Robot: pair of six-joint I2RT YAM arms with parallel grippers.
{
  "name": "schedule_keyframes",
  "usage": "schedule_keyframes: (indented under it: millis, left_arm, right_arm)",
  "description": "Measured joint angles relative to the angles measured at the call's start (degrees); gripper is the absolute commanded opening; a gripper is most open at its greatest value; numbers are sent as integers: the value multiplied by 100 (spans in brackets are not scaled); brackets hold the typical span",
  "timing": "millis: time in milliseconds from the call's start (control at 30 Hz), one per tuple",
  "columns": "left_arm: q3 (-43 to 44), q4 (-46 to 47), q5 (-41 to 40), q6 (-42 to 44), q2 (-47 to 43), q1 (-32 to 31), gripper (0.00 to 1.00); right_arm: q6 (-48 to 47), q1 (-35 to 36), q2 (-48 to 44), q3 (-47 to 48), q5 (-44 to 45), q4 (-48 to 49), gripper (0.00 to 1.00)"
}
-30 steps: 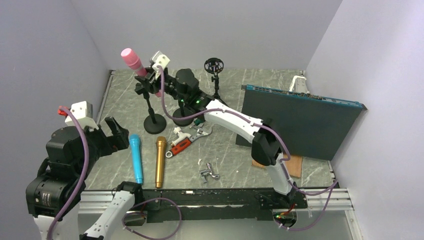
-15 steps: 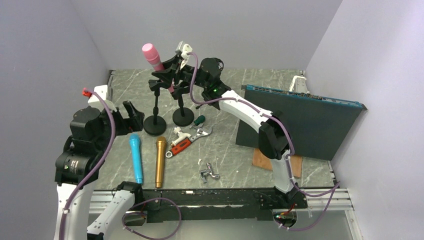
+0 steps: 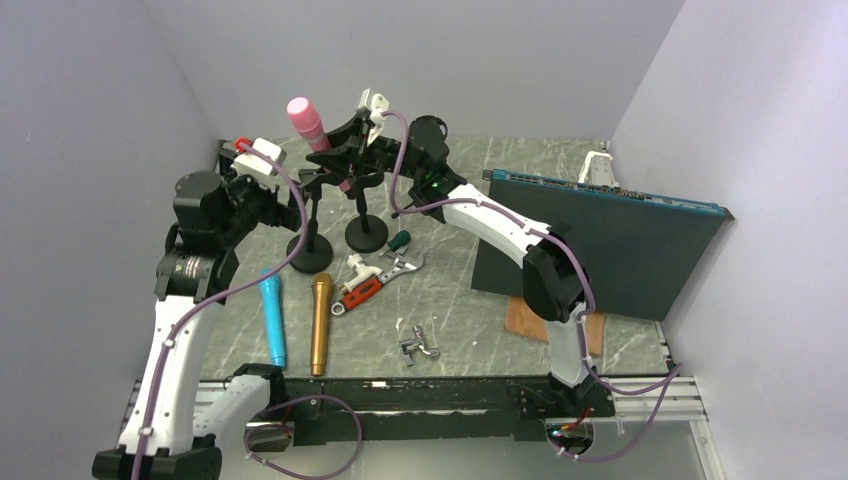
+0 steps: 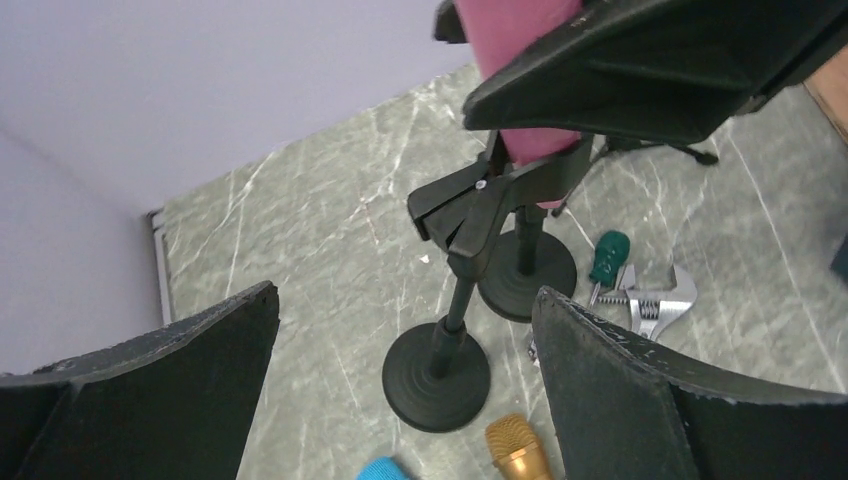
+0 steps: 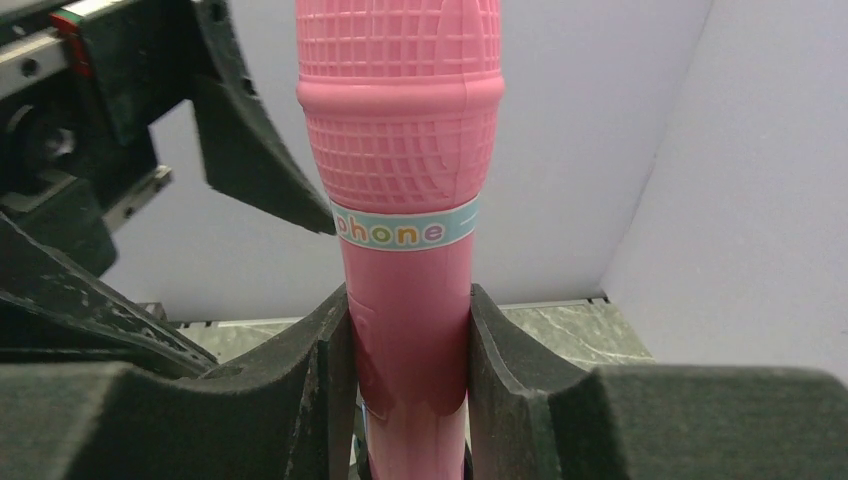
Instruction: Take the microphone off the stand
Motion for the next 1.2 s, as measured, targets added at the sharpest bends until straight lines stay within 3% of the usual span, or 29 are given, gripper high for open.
schedule_keyframes:
  millis: [167, 367, 700, 1200]
  left_arm:
    - [181, -17, 1073, 535, 479, 308, 99]
    - [411, -297, 1620, 1104, 752, 433, 98]
    - [625, -529, 1864, 1672, 1209, 481, 91]
    - [866, -518, 2205, 1742, 1657, 372, 84]
  right_arm:
    - [63, -31, 0, -2, -92, 33, 0]
    - [136, -33, 0, -2, -155, 59, 0]
    - [315, -66, 0, -28, -291, 162, 0]
    - [442, -170, 0, -52, -382, 229, 0]
